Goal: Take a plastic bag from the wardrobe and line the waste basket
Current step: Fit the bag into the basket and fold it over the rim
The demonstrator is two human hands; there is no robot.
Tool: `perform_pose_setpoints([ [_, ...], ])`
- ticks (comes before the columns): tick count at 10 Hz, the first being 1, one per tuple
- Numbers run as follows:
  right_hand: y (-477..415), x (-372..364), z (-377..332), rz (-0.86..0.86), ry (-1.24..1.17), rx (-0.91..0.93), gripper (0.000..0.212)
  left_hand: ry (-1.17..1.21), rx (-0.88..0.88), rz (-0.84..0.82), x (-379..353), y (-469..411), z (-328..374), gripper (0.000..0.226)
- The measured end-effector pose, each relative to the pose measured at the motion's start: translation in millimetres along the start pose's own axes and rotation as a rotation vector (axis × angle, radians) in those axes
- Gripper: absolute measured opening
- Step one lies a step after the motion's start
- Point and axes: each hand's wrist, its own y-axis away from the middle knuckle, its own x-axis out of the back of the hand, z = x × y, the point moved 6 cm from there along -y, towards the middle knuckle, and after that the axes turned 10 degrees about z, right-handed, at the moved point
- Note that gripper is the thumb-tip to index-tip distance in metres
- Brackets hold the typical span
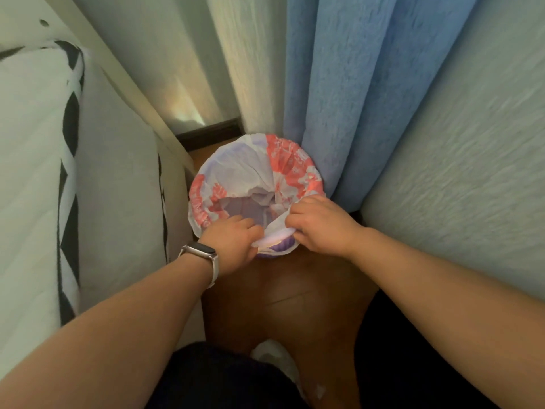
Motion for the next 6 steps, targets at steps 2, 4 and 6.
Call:
perform_pose_setpoints([
  [2,6.9,-10.4,-2.7,-0.009,-0.003,0.02,0.025,0.203,0.128,-0.055,-2.4,10.9,-3.7,0.029],
  [4,17.6,-3.8,-13.7,-0.145,0.076,-0.021,0.045,0.258,0.226,-0.04,22.8,23.2,7.5,0.045],
  [6,15.5,82.8,-49.4,-0.11,0.063,-0.073,0.045,0.272,0.326,0.078,117.1,54.4,31.6,0.051],
])
